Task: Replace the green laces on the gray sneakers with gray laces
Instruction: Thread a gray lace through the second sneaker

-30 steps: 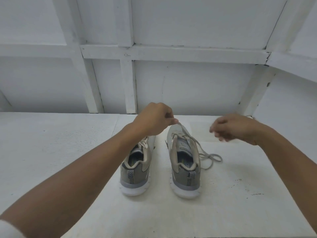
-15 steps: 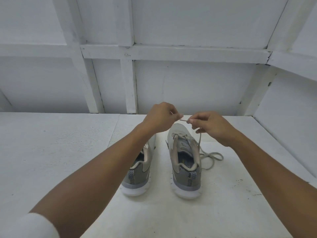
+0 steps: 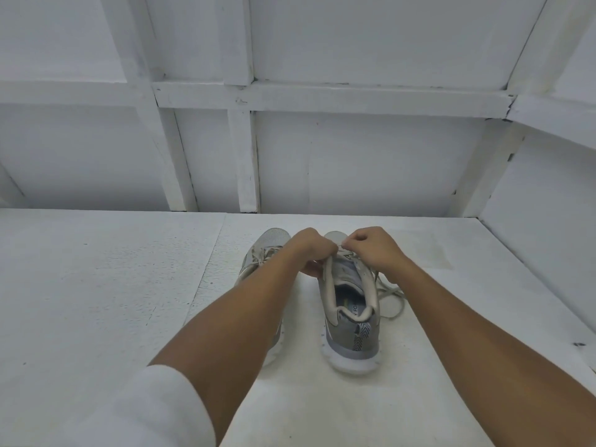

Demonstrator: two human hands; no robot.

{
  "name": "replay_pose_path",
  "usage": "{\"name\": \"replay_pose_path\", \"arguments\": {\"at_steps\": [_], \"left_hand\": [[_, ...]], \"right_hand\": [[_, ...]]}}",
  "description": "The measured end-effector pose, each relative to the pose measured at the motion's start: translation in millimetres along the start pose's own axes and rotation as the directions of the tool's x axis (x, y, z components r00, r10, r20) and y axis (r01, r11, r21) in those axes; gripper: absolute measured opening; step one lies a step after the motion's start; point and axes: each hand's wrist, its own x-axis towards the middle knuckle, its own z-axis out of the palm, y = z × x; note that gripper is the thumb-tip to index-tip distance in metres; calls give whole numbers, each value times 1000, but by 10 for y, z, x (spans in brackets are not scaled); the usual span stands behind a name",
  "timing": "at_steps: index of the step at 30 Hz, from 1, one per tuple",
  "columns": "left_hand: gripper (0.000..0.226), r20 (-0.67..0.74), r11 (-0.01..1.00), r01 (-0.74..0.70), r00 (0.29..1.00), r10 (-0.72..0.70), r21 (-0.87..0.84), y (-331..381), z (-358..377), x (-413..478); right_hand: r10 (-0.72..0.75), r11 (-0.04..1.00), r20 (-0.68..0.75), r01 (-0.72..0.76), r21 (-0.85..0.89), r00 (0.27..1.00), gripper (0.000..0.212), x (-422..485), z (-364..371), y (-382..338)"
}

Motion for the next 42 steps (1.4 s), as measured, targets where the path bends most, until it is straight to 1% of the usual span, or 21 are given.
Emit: {"name": "replay_pose_path", "arguments": {"at_steps": [4, 9, 13, 18, 23, 26, 33, 42], "left_hand": [[17, 0, 996, 23, 1000, -23, -82, -78, 9, 63], [19, -34, 980, 31, 999, -38, -196, -161, 36, 116], [20, -13, 959, 42, 999, -48, -282, -202, 38, 146], [22, 13, 951, 50, 999, -49, -305, -230, 40, 169], [17, 15, 952, 51, 999, -49, -301, -247, 50, 190], [17, 27, 950, 59, 998, -53, -307, -242, 41, 186], [15, 17, 952, 70, 998, -69, -299, -254, 38, 204], [15, 34, 947, 74, 997, -66, -311, -275, 47, 262]], "right_hand": [[16, 1000, 4, -16, -18, 1000, 14, 16, 54, 38], [23, 999, 24, -22, -41, 999, 14, 15, 80, 71], [25, 998, 43, -23, -53, 999, 14, 16, 83, 77], [10, 997, 58, -6, -74, 998, 16, -7, 100, 51], [6, 995, 63, 0, -103, 998, 22, -15, 117, 37], [10, 995, 65, -3, -102, 998, 16, -12, 129, 43], [-6, 993, 67, 14, -115, 998, 22, -14, 147, 40], [-8, 992, 78, 18, -122, 997, 14, -12, 157, 36]]}}
